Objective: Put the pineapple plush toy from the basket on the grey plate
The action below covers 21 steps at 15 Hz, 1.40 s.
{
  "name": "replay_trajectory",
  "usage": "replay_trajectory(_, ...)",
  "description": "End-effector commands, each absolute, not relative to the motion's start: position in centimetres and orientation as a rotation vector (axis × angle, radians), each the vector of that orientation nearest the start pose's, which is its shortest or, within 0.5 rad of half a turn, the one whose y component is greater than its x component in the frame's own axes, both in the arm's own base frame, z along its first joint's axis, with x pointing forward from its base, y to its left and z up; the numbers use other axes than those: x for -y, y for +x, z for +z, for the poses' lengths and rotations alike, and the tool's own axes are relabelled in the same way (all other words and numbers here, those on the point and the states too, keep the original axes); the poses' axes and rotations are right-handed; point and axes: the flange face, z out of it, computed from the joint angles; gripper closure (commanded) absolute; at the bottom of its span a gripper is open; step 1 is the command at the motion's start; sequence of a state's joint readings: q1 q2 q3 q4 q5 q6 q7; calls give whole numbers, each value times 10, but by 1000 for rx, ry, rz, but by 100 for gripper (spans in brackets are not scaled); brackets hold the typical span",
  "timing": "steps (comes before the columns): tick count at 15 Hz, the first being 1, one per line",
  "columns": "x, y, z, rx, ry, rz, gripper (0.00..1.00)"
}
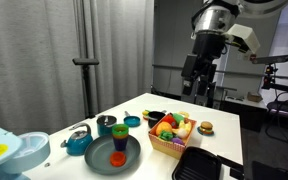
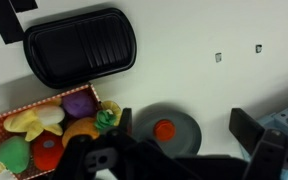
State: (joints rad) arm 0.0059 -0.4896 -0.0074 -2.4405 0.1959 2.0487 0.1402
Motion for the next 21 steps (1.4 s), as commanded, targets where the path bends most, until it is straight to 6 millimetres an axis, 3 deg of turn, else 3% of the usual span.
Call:
replay_trajectory(1,-10,410,488,-329,-2933,-123,0)
replay_trajectory(4,-11,411,488,-327,-2946,-149,0)
replay_trajectory(6,-7,425,489,-366,-2955,-159,0)
replay_trajectory(9,16,456,492,-436,-2982,-189,0)
replay_trajectory(14,65,519,479,-654,-2983,-225,0)
replay_trajectory(18,94,565,438,-834,-2950,-230,0)
replay_trajectory(21,107,580,387,-976,-2964,-144,0)
